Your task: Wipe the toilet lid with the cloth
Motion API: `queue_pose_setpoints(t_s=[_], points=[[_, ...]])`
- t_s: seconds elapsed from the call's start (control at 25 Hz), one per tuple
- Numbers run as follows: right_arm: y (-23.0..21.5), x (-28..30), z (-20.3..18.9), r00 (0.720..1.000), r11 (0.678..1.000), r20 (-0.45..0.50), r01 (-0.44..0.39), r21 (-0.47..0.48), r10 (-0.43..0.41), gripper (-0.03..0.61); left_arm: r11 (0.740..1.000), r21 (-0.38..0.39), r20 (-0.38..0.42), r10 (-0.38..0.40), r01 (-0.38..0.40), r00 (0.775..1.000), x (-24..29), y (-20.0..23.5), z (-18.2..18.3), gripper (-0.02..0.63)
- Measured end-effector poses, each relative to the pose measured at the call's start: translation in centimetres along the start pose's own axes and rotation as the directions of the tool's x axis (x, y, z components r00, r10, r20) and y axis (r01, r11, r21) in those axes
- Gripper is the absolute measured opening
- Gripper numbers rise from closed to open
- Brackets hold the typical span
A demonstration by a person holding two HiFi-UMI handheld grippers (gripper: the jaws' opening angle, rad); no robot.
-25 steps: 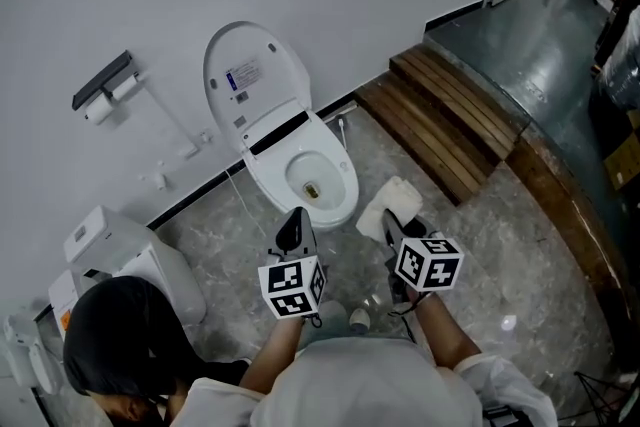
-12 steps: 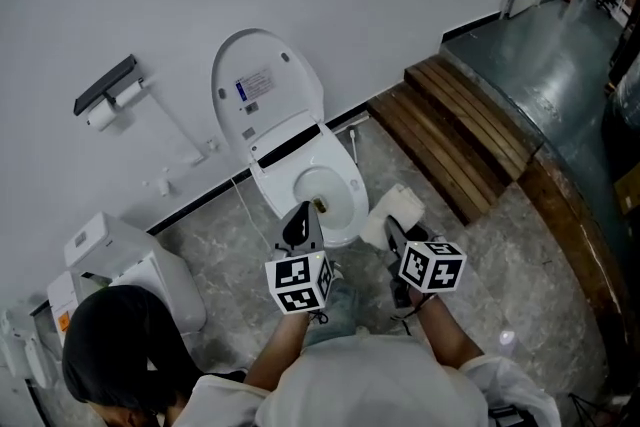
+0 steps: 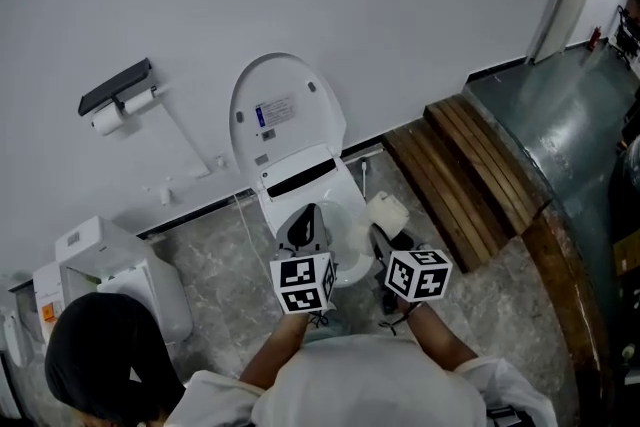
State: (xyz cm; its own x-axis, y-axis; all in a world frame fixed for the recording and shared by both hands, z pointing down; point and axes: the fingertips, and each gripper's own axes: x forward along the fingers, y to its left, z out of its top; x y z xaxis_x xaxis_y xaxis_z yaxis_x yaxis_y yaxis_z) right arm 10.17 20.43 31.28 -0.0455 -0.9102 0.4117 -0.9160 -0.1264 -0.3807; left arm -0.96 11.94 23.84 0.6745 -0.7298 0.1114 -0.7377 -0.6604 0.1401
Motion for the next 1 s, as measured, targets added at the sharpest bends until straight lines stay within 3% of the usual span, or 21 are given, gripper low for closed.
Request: queue_pose_setpoints(t_s=[0.32,0.56,1.0], points=[[2.7,9.1,6.2,0.995,0.992,-0.005,-0.100,-0.082,0.100,0.091,0.997,0.000,0.035,0.079,-0.079,0.996,7.0,6.0,3.3,0.014],[1.9,13.0,9.0,0.989,0.982,-0.018,-0.151,-0.110,0.150,0.091,0.987,-0.021,-0.005,0.162,-0.162,0.987,10.0,8.0,2.4,0.014],[1.1,20.6,13.7,0.944,0.925,-0.114,-0.328,-0.194,0.311,0.091,0.936,-0.061,0.013,0.349,-0.348,0.937,14.0,9.0,3.6,0.014]])
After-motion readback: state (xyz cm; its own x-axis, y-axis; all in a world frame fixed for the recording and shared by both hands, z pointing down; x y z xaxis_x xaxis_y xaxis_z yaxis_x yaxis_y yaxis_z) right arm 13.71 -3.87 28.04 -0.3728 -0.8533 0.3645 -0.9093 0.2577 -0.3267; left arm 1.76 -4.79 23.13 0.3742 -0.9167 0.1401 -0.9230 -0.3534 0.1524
